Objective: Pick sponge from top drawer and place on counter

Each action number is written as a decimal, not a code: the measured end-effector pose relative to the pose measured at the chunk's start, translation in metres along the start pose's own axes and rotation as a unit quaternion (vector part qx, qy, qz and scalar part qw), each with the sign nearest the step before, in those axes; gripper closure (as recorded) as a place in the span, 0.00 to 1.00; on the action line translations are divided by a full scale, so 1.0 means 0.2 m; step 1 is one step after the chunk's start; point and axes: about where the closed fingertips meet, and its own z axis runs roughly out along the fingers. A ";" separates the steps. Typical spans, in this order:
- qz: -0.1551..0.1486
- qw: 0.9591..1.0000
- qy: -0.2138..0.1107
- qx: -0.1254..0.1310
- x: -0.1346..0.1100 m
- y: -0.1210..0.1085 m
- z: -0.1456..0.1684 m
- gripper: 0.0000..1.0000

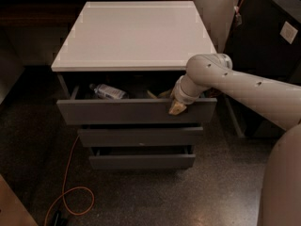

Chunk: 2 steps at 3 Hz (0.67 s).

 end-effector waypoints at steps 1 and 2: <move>0.000 1.000 0.000 0.000 0.00 0.00 0.00 1.00; 0.000 1.000 0.000 0.000 0.00 0.00 0.00 1.00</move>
Offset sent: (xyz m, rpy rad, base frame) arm -0.1313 0.0439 0.0112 0.0640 0.0289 0.0356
